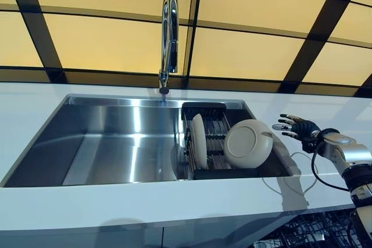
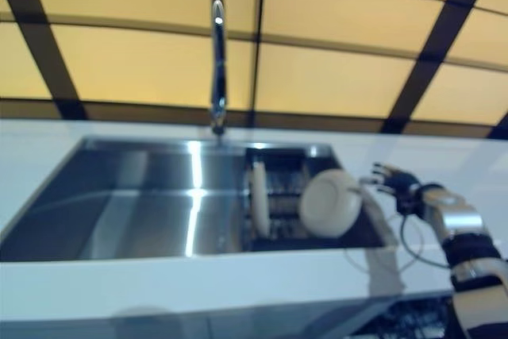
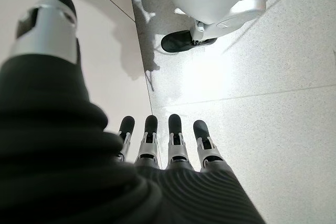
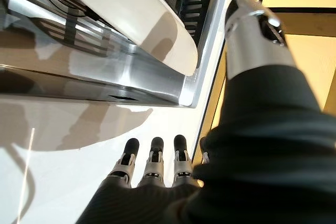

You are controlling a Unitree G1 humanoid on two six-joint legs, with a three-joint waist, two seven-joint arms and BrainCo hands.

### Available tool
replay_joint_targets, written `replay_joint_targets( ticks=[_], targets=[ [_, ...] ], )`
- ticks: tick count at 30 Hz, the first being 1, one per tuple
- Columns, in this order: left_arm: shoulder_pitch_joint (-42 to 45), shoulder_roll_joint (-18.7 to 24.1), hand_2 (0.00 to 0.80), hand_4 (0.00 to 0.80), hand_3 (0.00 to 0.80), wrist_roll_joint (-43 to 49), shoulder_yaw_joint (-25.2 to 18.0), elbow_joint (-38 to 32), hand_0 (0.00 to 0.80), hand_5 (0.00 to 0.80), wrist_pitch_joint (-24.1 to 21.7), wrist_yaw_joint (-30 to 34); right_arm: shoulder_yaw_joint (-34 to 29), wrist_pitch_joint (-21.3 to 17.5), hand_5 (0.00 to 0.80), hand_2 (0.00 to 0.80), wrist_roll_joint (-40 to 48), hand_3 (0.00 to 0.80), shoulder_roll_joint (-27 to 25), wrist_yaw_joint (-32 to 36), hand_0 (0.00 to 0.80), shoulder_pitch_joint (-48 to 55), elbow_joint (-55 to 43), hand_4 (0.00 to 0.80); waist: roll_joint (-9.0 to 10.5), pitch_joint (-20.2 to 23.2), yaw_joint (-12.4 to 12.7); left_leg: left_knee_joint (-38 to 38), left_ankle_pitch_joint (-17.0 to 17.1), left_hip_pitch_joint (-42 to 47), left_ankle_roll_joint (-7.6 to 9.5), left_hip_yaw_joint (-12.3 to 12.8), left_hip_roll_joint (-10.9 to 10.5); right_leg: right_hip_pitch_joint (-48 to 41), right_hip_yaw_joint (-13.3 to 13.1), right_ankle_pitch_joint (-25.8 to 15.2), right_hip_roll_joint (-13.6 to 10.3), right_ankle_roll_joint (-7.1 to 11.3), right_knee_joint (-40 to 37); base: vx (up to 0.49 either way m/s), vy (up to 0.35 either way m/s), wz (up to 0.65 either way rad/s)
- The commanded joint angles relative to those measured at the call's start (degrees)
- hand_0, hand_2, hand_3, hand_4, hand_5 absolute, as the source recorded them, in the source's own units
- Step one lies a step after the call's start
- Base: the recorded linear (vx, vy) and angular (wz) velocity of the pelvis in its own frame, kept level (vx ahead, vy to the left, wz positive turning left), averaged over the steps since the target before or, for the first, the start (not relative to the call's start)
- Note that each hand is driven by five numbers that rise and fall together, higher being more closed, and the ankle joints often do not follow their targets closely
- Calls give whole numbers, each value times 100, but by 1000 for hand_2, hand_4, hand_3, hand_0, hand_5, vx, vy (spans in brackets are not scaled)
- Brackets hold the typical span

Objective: Take plates into dishwasher

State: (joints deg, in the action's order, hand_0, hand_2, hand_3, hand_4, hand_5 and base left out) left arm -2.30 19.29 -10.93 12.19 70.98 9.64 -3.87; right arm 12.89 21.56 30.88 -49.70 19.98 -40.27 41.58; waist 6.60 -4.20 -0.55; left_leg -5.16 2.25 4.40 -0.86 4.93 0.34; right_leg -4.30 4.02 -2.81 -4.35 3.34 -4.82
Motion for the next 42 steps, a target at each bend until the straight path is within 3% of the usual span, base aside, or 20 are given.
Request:
replay_joint_targets(
  ticks=[1, 39, 41, 42],
  targets=[
    [-173, 64, 0, 0, 0, -44, 166, 223, 0, 0, -43, -28, 178, -129, 0, 0, -174, 0, -125, 76, 0, -325, 45, 0, -96, 104, 173, 62, -173, 100, -74, 70, 89, 78, 287, -113, -216, 250, 234, 0, 0, 0],
    [-216, 26, 0, 0, 0, -40, 292, 154, 0, 0, -32, -25, 429, 146, 0, 0, -765, 0, 403, 671, 0, -290, 445, 0, -185, -32, 300, 20, -135, 59, -124, -38, 112, 33, 377, -117, -215, 227, 125, 0, 0, 0],
    [-231, 24, 0, 0, 0, -44, 298, 154, 0, 0, -24, -27, 461, 162, 135, 135, -784, 135, 426, 709, 135, -329, 468, 135, -189, -36, 308, 16, -134, 56, -125, -51, 111, 36, 376, -117, -216, 226, 120, 0, 0, 0],
    [-236, 20, 0, 0, 0, -47, 306, 153, 0, 0, -20, -30, 483, 167, 282, 282, -784, 282, 447, 712, 282, -345, 474, 282, -189, -38, 313, 16, -131, 56, -127, -54, 112, 33, 378, -118, -216, 224, 119, 0, 0, 0]
  ],
)
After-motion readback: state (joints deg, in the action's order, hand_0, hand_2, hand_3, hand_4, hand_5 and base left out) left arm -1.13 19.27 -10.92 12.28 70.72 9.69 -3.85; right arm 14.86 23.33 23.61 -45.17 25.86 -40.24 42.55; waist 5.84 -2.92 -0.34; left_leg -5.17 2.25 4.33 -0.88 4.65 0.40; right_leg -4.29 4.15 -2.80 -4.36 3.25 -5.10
